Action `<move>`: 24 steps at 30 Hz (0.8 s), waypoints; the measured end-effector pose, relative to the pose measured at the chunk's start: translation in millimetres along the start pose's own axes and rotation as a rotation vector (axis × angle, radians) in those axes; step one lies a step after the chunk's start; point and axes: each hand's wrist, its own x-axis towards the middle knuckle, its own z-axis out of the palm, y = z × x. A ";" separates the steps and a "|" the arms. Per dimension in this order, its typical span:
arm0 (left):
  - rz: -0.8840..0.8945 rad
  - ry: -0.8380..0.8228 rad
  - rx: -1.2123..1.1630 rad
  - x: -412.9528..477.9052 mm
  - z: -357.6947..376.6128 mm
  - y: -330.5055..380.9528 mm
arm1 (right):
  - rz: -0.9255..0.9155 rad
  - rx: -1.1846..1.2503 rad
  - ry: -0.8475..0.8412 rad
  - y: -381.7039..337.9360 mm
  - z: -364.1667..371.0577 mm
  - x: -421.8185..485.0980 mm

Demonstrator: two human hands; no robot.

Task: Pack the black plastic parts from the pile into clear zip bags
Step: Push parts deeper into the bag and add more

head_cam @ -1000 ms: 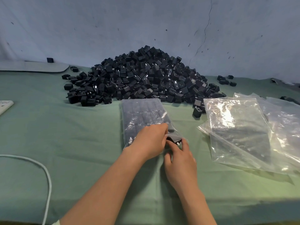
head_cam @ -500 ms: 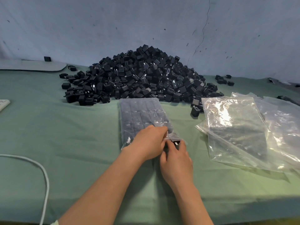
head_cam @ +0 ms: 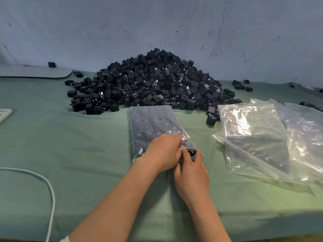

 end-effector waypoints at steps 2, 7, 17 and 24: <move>-0.005 -0.025 -0.018 1.6 -0.5 0.5 | 0.000 0.003 0.006 0.1 0.7 -0.5; 0.002 -0.061 0.049 6.2 4.5 -1.9 | 0.006 0.006 0.015 0.3 2.1 1.1; 0.017 -0.011 0.059 9.0 7.9 -6.5 | 0.002 -0.034 0.028 -1.3 3.6 -0.5; -0.010 -0.044 -0.030 6.1 12.4 -9.1 | -0.049 -0.006 -0.117 1.2 -10.2 3.5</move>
